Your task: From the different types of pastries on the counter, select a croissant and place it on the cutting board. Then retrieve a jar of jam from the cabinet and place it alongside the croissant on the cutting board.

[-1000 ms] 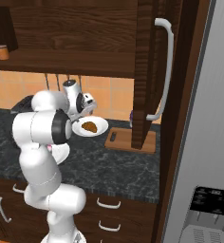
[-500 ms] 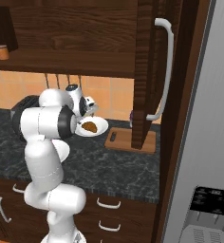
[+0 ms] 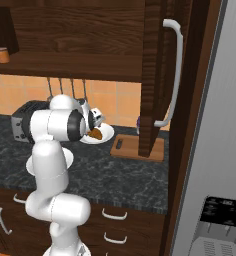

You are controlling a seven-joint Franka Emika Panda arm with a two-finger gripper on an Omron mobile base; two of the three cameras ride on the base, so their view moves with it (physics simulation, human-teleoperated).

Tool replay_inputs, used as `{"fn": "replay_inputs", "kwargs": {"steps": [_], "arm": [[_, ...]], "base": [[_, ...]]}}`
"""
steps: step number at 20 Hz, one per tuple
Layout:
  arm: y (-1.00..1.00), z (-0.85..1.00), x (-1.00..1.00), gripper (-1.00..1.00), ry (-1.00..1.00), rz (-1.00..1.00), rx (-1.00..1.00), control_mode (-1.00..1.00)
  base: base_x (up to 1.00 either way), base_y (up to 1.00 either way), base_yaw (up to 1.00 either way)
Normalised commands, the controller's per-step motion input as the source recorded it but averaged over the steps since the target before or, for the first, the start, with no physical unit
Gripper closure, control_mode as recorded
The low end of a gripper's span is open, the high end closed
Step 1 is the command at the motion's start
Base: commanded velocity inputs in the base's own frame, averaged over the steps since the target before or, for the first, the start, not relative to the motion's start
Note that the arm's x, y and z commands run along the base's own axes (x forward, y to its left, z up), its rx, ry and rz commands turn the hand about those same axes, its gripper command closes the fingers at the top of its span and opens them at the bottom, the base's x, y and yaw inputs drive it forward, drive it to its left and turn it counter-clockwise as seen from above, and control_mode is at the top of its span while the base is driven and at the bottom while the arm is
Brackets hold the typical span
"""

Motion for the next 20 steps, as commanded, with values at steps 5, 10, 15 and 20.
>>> {"fn": "replay_inputs", "kwargs": {"steps": [5, 10, 15, 20], "arm": [[0.0, -0.07, 0.12, -1.0, 0.0, 0.01, 0.0, -1.0], [0.0, -0.34, 0.07, -1.0, 0.03, 0.0, 0.01, -1.0], [0.0, -0.42, 0.28, -1.0, 0.0, 0.03, 0.01, -1.0], [0.05, -0.44, 0.13, 1.0, 0.11, 0.04, 0.02, -1.0]], "base": [[0.0, 0.0, 0.0], [0.0, 0.0, 0.0], [0.0, 0.0, 0.0], [0.0, 0.0, 0.0]]}}
